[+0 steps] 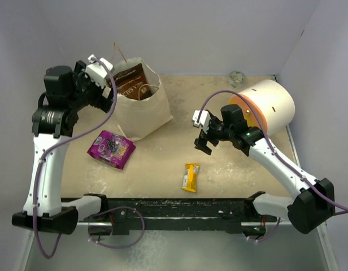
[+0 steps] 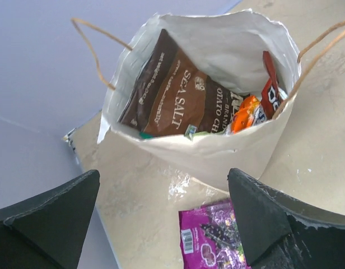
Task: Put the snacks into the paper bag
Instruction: Pick up the snack from the center of the board.
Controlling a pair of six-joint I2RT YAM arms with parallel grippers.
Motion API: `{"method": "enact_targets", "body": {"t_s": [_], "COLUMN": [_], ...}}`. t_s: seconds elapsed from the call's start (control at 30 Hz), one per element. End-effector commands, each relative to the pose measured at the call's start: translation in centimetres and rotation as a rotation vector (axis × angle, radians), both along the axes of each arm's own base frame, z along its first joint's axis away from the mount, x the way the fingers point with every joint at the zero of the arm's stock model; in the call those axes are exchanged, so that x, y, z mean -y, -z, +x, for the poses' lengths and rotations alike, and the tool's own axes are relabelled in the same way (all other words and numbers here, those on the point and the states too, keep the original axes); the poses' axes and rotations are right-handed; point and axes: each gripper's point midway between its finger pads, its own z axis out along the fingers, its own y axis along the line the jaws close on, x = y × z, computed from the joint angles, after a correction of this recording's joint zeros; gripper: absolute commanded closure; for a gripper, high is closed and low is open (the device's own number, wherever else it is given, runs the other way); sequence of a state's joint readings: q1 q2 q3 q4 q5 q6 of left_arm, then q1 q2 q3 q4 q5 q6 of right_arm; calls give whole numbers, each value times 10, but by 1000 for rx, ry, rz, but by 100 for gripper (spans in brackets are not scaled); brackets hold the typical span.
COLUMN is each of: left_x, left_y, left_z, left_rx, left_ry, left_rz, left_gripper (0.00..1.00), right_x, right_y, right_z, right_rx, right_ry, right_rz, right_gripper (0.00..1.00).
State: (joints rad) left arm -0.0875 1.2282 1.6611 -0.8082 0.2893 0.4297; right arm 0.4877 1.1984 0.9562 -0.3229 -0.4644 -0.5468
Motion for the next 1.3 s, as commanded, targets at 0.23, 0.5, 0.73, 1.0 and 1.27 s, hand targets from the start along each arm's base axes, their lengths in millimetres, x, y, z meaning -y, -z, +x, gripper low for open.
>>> {"method": "enact_targets", "body": {"t_s": [0.23,0.5,0.73,1.0,1.27], "left_x": [-24,-34,-46,-54,-53], "left_y": [14,45,59,64,61], "left_z": [-47,-61,-62,-60,-61], "left_rx": [62,-2,-19,-26,-20], "left_ry": [-161,-198,-229,-249,-241], "left_rz": [-67,-101,-140,-158,-167], "left_gripper": [1,1,1,1,1], "right_x": [-3,1,-17,-19,-54], "right_y": [-15,49,95,131,142], "right_z": [-12,-48,-70,-76,-80], "right_rx": [18,22,64,143,175], "right_ry": [-119,-332,-521,-648,-680], "right_rz": [-23,-208,-347,-549,-519], "right_gripper": [0,0,0,0,0]}}
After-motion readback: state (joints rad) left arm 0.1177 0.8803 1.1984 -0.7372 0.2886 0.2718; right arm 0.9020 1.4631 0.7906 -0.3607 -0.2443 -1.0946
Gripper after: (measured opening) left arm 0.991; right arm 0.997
